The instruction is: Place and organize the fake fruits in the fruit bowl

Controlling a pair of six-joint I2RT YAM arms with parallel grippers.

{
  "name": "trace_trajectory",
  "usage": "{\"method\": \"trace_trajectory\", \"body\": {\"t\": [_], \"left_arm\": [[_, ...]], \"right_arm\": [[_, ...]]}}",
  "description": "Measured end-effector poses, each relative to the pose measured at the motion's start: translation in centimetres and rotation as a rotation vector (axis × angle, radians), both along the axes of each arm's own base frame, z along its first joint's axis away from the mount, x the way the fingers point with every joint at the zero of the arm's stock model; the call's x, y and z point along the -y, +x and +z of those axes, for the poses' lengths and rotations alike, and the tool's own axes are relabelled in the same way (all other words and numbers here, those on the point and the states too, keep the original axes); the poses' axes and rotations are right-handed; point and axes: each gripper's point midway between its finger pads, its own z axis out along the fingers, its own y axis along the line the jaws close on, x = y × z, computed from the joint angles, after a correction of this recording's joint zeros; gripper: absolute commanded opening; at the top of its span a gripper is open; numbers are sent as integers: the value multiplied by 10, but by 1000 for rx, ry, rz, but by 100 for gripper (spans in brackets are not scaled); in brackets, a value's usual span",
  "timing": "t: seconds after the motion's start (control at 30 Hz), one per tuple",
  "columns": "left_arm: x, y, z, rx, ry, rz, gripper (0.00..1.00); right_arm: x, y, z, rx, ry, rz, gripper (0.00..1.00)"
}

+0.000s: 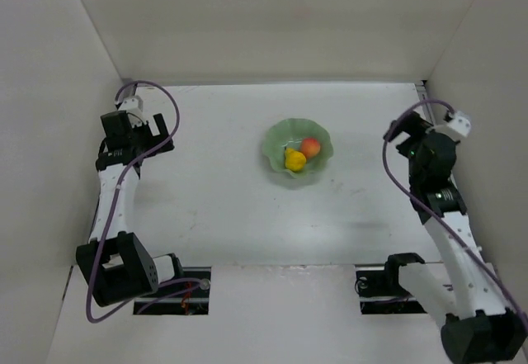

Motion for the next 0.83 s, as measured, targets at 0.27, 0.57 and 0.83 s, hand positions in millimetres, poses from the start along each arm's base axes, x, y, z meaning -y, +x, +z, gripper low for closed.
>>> {"method": "trace_trajectory", "body": {"t": [0.27,0.57,0.83], "left_arm": [[-18,-8,-14,-52,-62,82,100],[-21,-11,-23,-82,-135,98,100],[-20,-12,-23,-83,-146,93,100]], "right_arm": [[106,-78,-81,-127,64,-343,100],[87,-76,-128,-218,173,-277,100],[75,-77,-140,-241,185,-242,100]]}}
